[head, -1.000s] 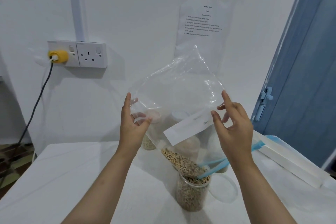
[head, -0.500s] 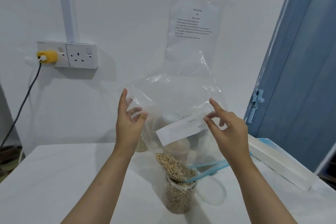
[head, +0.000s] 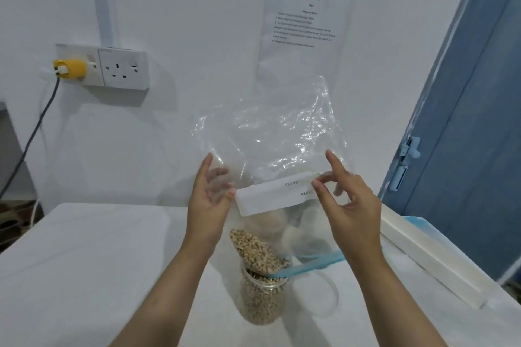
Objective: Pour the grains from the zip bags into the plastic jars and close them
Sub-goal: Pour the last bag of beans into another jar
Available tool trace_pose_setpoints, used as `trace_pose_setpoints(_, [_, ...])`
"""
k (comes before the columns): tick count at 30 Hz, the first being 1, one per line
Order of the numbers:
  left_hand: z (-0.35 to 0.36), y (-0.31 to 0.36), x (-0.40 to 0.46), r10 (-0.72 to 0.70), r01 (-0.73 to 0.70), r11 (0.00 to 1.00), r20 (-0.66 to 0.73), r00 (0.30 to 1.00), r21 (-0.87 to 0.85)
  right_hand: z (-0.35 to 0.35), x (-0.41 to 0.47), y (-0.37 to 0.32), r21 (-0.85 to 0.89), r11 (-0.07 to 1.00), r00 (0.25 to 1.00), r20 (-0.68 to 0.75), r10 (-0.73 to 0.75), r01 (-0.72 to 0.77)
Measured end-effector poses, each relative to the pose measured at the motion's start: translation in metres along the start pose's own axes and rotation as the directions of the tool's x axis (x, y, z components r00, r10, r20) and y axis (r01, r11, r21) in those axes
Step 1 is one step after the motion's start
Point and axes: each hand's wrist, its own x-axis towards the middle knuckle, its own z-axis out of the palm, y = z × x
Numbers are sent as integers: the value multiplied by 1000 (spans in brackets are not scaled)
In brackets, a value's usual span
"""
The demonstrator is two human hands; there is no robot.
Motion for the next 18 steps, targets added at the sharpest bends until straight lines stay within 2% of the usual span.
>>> trace_pose_setpoints(11, [2, 6, -1, 0, 0, 1000, -10, 1000, -31, -4, 1, -2, 68, 995, 997, 21, 73, -75])
trace_pose_setpoints(18, [3, 6, 4, 38, -38, 999, 12, 999, 10, -4, 0, 0, 31, 998, 999, 11, 47, -47])
